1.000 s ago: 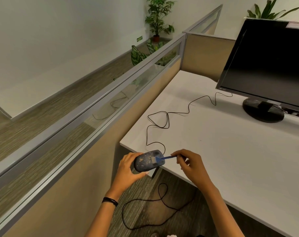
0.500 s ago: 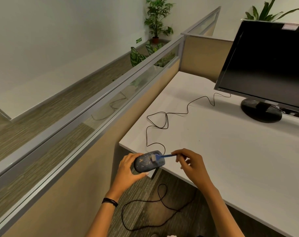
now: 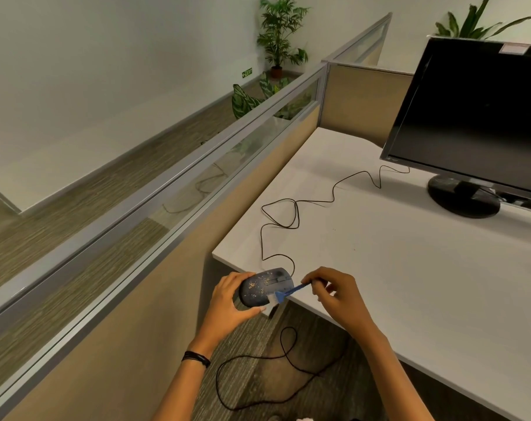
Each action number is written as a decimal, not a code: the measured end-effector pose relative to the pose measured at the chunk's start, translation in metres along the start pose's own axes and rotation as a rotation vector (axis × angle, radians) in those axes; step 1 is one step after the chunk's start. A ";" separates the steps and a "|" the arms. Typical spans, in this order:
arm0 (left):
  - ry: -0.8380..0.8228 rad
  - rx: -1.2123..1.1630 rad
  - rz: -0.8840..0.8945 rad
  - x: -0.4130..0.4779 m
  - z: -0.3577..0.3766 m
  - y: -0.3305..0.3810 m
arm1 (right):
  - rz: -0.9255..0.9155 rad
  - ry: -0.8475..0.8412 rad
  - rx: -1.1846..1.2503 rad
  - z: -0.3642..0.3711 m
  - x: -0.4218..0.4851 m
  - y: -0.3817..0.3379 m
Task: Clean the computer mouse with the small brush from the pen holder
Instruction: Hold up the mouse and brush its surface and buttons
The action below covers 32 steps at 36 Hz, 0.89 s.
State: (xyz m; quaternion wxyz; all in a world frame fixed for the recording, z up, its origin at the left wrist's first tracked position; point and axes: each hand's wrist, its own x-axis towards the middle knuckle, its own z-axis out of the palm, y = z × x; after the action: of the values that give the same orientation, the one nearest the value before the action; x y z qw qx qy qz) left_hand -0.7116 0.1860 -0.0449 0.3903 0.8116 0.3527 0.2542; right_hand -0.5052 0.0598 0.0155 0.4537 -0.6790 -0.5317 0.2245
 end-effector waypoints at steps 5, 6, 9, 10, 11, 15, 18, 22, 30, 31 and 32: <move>0.002 -0.004 0.002 -0.001 0.000 0.001 | -0.006 -0.003 -0.002 0.000 -0.001 -0.002; 0.000 -0.002 0.002 -0.002 0.001 0.001 | 0.001 -0.014 -0.013 0.000 -0.001 -0.002; -0.009 0.005 -0.014 -0.003 0.001 0.000 | 0.012 -0.028 -0.028 -0.001 -0.002 -0.001; -0.009 0.005 -0.014 -0.003 0.001 0.000 | 0.010 -0.018 -0.019 -0.001 -0.002 -0.001; -0.008 0.005 -0.010 -0.003 0.001 -0.001 | 0.004 -0.004 -0.008 -0.001 -0.003 -0.002; -0.004 0.005 -0.006 -0.003 0.000 -0.002 | -0.010 -0.003 -0.016 0.000 -0.004 -0.004; 0.001 0.007 0.003 -0.004 0.000 -0.001 | 0.012 -0.039 -0.039 -0.001 -0.005 -0.001; 0.004 0.001 0.010 -0.006 0.000 -0.001 | 0.028 -0.022 -0.009 0.000 -0.006 0.000; -0.001 0.001 -0.007 -0.008 0.001 -0.002 | 0.058 -0.023 -0.004 -0.001 -0.006 0.000; -0.002 0.001 -0.010 -0.008 0.001 -0.002 | 0.062 -0.024 -0.001 -0.001 -0.006 0.000; -0.003 0.001 -0.011 -0.009 0.001 -0.002 | 0.063 -0.011 0.009 -0.001 -0.005 0.000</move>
State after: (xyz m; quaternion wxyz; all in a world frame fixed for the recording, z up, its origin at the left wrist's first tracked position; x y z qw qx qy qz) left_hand -0.7172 0.1796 -0.0484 0.3921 0.8101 0.3567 0.2505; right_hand -0.5065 0.0546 0.0152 0.4465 -0.6921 -0.5115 0.2449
